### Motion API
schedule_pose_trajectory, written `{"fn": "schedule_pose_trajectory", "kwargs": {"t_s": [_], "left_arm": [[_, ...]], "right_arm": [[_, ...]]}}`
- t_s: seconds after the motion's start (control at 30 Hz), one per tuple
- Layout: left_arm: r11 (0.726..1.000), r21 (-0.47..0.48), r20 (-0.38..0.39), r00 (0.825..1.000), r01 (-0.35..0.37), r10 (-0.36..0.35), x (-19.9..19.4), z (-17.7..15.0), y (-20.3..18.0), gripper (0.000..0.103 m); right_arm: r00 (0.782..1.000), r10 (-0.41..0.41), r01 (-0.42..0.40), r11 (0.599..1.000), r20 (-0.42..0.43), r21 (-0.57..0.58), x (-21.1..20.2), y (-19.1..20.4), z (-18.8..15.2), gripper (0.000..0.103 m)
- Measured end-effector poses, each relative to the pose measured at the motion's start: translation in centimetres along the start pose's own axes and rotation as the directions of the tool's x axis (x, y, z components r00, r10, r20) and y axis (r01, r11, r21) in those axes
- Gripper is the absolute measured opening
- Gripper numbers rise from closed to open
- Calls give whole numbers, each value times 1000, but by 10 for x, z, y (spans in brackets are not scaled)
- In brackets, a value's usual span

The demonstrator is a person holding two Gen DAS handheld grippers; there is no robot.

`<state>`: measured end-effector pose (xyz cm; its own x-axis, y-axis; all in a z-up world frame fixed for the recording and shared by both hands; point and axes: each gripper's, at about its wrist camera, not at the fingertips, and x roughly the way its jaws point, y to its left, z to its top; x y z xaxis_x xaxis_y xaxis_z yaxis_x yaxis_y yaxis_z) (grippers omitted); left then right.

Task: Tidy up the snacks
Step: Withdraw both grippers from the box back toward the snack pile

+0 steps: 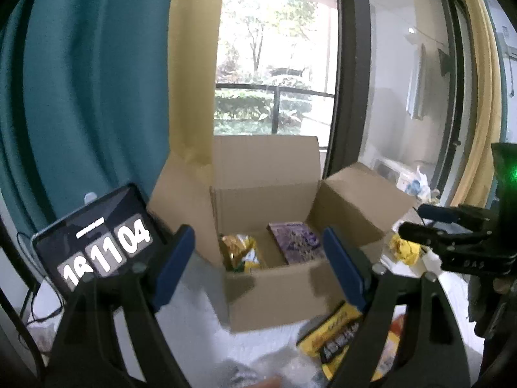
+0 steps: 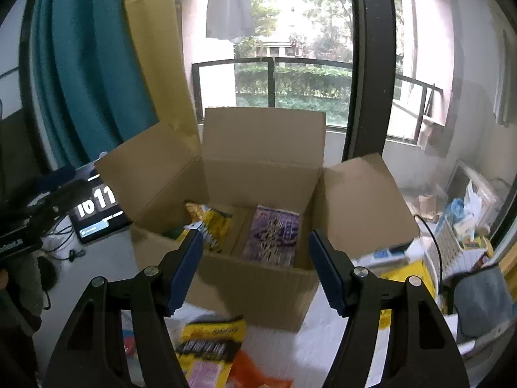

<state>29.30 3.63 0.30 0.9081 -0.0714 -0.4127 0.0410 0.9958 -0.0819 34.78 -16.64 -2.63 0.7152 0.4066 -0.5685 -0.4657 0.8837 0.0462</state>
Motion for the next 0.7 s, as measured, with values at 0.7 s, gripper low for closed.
{"fn": "schedule_pose_trajectory", "kwargs": {"t_s": [0.7], "left_arm": [[999,-27,-229,973,-43,36,-11,-102,27,83]], "right_arm": [[993,61,-52,995,-104,84,-31,14,-78,71]]}}
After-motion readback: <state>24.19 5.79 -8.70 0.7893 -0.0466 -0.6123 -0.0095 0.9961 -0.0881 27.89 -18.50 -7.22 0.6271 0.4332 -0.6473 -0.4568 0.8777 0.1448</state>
